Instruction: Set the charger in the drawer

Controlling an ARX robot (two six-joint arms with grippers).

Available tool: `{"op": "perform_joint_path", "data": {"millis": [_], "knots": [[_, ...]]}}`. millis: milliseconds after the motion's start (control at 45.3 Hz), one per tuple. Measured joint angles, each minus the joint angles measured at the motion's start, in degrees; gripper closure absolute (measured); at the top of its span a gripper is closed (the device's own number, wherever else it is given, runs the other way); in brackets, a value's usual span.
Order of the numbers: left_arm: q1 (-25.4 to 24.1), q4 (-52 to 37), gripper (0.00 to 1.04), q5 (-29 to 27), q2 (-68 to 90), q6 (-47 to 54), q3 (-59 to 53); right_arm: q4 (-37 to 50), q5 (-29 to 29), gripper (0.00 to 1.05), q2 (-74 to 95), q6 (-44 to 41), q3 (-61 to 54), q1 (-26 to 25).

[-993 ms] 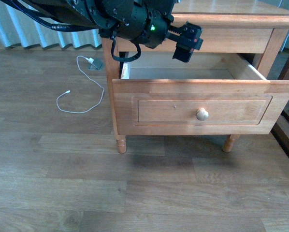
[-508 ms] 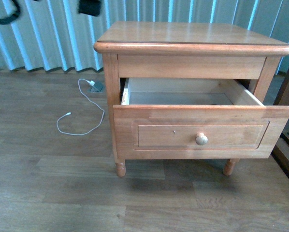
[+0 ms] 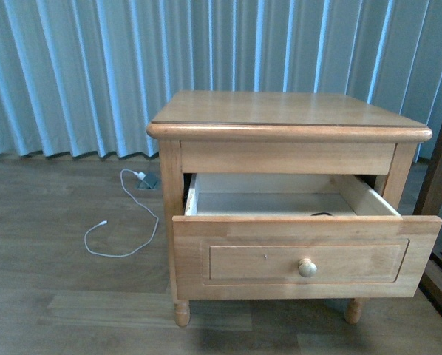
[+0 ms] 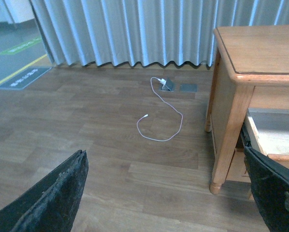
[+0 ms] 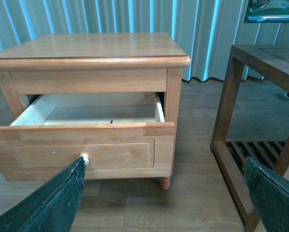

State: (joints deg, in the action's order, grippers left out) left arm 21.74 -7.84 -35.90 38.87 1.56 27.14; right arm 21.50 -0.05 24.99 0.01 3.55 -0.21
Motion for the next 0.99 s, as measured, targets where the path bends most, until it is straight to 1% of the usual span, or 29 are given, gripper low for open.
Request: {"op": "perform_joint_path", "data": {"millis": [66,155,331,353,397,442,486,530,574,728,839,861,883,905,949,993], "knots": [[0.3,2.1,0.06,-2.9,-4.0,-3.3,-2.4,0.0,0.0,0.08,0.0,0.0,0.0,0.0],[0.3,2.4,0.06,-4.0,-6.0,-5.7,-3.1,0.0,0.0,0.08,0.0,0.0,0.0,0.0],[0.5,2.4,0.06,-3.6,-5.9,-7.1,-3.1,0.0,0.0,0.08,0.0,0.0,0.0,0.0],[0.3,2.4,0.07,-2.7,-5.9,-7.0,-3.2,0.0,0.0,0.08,0.0,0.0,0.0,0.0],[-2.0,0.2,0.15,5.9,-7.3,-5.5,-4.7,0.0,0.0,0.08,0.0,0.0,0.0,0.0],[-4.0,-0.9,0.22,12.5,-8.9,-4.4,-6.4,0.0,0.0,0.08,0.0,0.0,0.0,0.0],[-5.7,-1.4,0.29,17.7,-10.4,-3.6,-8.0,0.0,0.0,0.08,0.0,0.0,0.0,0.0],[-7.0,-1.7,0.36,20.8,-11.8,-3.1,-9.4,0.0,0.0,0.08,0.0,0.0,0.0,0.0],[-8.2,-2.0,0.43,22.8,-12.7,-2.9,-10.8,0.0,0.0,0.08,0.0,0.0,0.0,0.0],[-11.5,-2.4,0.68,26.1,-15.8,-2.4,-14.9,0.0,0.0,0.08,0.0,0.0,0.0,0.0],[-14.2,-2.6,0.95,28.7,-18.9,-2.1,-18.0,0.0,0.0,0.08,0.0,0.0,0.0,0.0],[-15.3,-2.6,1.01,30.1,-19.5,-2.1,-18.5,0.0,0.0,0.08,0.0,0.0,0.0,0.0],[-17.1,-2.6,1.0,33.2,-20.1,-1.9,-19.0,0.0,0.0,0.08,0.0,0.0,0.0,0.0],[-18.4,-2.6,1.01,34.4,-20.5,-1.9,-19.3,0.0,0.0,0.08,0.0,0.0,0.0,0.0],[-20.2,-2.5,1.01,35.5,-21.2,-1.9,-19.9,0.0,0.0,0.08,0.0,0.0,0.0,0.0],[-21.4,-2.4,1.01,35.2,-22.2,-1.9,-20.6,0.0,0.0,0.08,0.0,0.0,0.0,0.0]]}}
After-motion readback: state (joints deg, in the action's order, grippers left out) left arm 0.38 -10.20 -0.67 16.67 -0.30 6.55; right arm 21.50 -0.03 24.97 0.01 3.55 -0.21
